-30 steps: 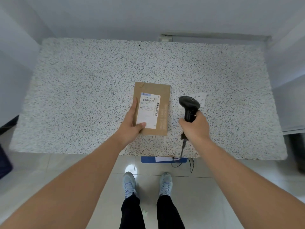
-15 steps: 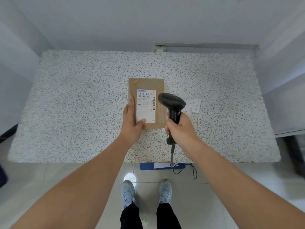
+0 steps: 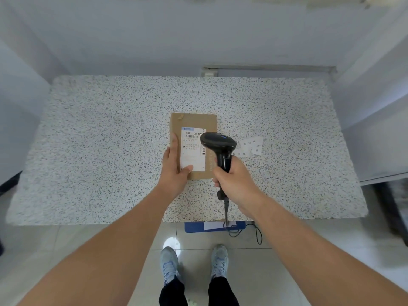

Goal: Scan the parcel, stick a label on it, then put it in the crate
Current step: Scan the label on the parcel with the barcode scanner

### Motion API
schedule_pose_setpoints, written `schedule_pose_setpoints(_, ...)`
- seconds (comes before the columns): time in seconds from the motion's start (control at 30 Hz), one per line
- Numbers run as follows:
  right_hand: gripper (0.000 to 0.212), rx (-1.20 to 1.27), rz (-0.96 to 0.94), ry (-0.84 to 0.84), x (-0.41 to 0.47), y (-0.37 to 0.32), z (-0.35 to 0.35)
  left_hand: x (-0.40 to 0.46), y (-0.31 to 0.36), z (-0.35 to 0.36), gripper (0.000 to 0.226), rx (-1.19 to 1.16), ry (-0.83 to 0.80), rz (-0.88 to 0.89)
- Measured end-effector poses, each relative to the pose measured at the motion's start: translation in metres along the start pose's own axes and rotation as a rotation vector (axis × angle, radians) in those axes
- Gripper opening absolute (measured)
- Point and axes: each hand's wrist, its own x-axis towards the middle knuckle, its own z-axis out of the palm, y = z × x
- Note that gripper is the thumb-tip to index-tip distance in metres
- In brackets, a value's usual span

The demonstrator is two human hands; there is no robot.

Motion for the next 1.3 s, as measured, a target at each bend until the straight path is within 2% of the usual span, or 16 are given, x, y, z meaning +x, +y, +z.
schedule_pose_setpoints(0.13, 0.004, -0.022, -0.001, 0.059, 0.008, 0.015, -0.001, -0.006, -0.001, -0.004, 0.107, -0.065, -0.070, -0.047)
schedule_pose_setpoints(0.43, 0.015, -0.076, 0.056, 0.274, 0.035, 0.066, -0.009, -0.018, -0.001, -0.010, 0.103, 0.010, -0.195, -0.130)
schedule_pose_setpoints(0.63, 0.021, -0.299, 0.114, 0.380, 0.059, 0.102, -0.018, -0.018, -0.006, -0.014, 0.104, 0.022, -0.238, -0.201)
schedule_pose_setpoints(0.73, 0.029, -0.334, 0.149, 0.400, 0.071, 0.117, -0.021, -0.019, -0.003, -0.016, 0.104, 0.040, -0.277, -0.198)
schedule_pose_setpoints(1.0, 0.031, -0.333, 0.183, 0.424, 0.090, 0.134, -0.028, -0.018, -0.011, -0.024, 0.109, 0.131, -0.321, -0.169)
schedule_pose_setpoints(1.3, 0.036, -0.340, 0.219, 0.393, 0.096, 0.145, -0.026, -0.016, -0.010, -0.027, 0.110, 0.338, -0.236, -0.179)
